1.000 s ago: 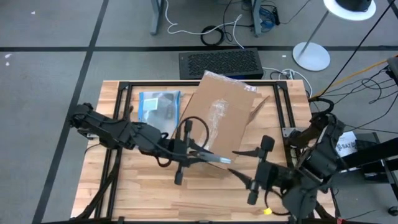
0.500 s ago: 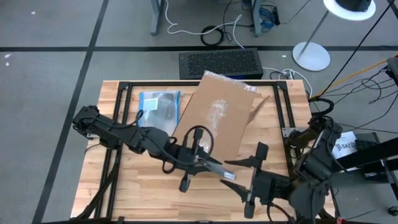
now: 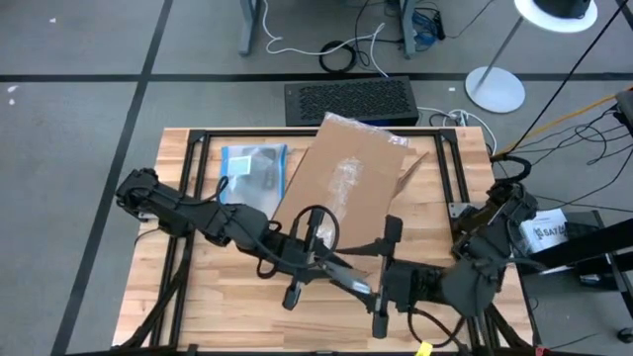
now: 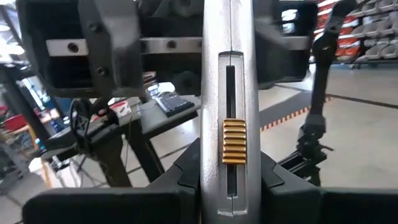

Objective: Unpack boxes
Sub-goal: Break down box until it is fully flat

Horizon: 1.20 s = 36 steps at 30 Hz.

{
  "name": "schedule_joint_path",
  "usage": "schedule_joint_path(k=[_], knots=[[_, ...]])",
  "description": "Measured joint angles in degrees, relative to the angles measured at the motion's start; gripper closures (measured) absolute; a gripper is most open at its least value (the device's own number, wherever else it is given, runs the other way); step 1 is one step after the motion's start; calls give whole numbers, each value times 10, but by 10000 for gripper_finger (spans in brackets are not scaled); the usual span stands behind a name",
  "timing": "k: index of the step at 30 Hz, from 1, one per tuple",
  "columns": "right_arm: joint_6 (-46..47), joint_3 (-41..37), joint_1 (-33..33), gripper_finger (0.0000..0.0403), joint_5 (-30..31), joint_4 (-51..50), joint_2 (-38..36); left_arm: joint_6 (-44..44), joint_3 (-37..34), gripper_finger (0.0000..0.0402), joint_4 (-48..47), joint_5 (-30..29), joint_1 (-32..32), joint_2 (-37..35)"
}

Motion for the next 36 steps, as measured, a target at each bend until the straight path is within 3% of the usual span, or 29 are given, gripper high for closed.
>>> schedule_joint_path(k=[17,36], knots=[[-10,0,-10,325,-16,3,9,12,0,341,-15,-37,4,0],[32,0,-11,325,-19,-5,9,8,0,341,-23,-38,5,0]])
